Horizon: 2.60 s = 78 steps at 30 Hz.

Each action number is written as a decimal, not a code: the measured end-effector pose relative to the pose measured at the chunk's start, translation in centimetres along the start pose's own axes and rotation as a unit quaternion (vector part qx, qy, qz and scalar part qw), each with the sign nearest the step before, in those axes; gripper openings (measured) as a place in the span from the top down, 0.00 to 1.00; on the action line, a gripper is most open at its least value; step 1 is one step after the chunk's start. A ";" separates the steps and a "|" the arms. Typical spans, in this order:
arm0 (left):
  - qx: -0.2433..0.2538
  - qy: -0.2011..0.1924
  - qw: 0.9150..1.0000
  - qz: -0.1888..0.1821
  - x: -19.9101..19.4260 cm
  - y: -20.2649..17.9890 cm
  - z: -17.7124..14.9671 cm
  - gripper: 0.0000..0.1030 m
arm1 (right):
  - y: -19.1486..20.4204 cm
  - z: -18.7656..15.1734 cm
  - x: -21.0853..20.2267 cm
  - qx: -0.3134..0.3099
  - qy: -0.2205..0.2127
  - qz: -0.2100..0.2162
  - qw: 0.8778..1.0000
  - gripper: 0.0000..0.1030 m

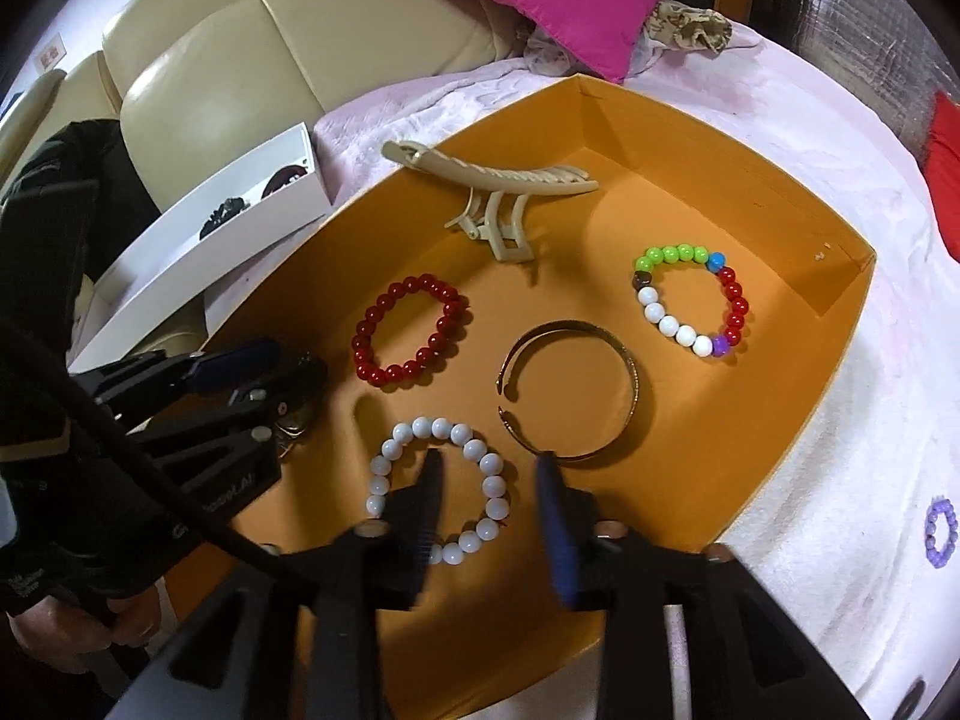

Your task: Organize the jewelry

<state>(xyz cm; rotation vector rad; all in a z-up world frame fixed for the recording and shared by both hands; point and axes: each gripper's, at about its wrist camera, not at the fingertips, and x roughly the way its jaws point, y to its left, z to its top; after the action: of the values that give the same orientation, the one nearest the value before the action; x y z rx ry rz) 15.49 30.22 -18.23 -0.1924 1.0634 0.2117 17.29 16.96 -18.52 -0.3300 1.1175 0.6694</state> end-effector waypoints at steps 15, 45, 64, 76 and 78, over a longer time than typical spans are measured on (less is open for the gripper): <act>0.056 -0.086 0.995 -0.010 -8.1 -7.1 -0.4 0.41 | -5.5 -4.0 -8.7 0.072 -0.096 0.002 0.993 0.60; 0.202 -0.077 0.976 -0.038 -5.2 -33.9 -4.1 0.34 | -31.1 -26.5 -17.8 0.275 -0.095 -0.096 0.952 0.60; 0.231 -0.088 0.968 -0.034 -3.9 -35.8 -4.8 0.34 | -31.1 -25.2 -15.8 0.285 -0.091 -0.082 0.951 0.60; 0.223 -0.082 0.971 -0.035 -3.3 -35.8 -4.0 0.34 | -31.4 -24.7 -14.0 0.291 -0.077 -0.084 0.950 0.60; 0.220 -0.078 0.972 -0.037 -3.2 -35.8 -3.9 0.34 | -31.5 -24.8 -13.8 0.291 -0.076 -0.084 0.950 0.60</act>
<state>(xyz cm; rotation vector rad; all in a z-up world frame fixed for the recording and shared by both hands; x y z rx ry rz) 20.13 -5.56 -15.35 0.1831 0.9194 -0.0778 16.10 -25.43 -18.92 0.1319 1.0724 0.1885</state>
